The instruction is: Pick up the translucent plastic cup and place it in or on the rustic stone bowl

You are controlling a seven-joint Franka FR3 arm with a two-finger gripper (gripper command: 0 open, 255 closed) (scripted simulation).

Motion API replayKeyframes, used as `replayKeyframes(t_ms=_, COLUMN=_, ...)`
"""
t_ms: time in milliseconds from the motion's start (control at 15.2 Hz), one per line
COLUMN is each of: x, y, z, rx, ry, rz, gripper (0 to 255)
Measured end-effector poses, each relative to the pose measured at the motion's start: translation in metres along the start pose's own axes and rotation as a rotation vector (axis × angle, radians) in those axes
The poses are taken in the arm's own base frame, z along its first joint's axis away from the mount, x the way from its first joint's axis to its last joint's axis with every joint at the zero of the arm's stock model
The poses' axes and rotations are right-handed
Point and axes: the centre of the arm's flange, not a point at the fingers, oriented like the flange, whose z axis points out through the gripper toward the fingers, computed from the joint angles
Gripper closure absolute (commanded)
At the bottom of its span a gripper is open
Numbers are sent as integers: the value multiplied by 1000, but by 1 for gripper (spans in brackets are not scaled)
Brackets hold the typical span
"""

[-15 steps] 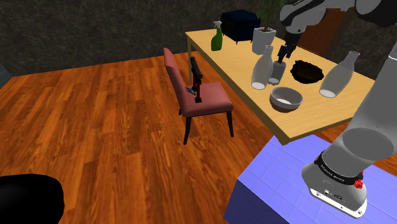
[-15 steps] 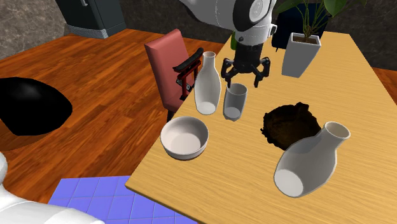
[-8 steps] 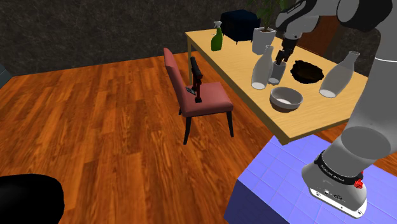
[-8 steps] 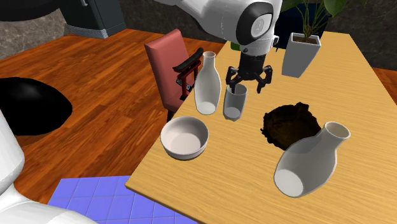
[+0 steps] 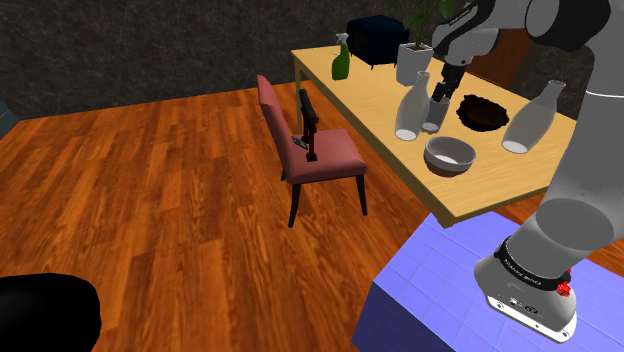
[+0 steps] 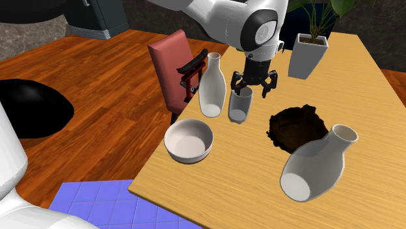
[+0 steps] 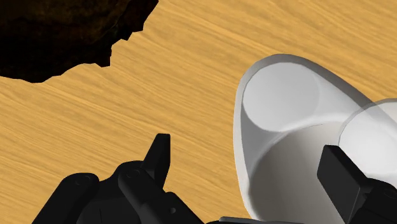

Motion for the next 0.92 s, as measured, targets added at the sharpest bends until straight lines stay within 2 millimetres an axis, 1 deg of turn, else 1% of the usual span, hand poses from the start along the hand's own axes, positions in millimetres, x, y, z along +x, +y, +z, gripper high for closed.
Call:
replayKeyframes(t_ms=66, x=0, y=0, z=0, rx=0, ry=0, rz=0, gripper=255)
replayKeyframes(t_ms=726, x=0, y=0, z=0, rx=1, ry=0, rz=0, gripper=255)
replayKeyframes(t_ms=924, x=0, y=1, z=-11, rx=0, ry=0, rz=0, gripper=255)
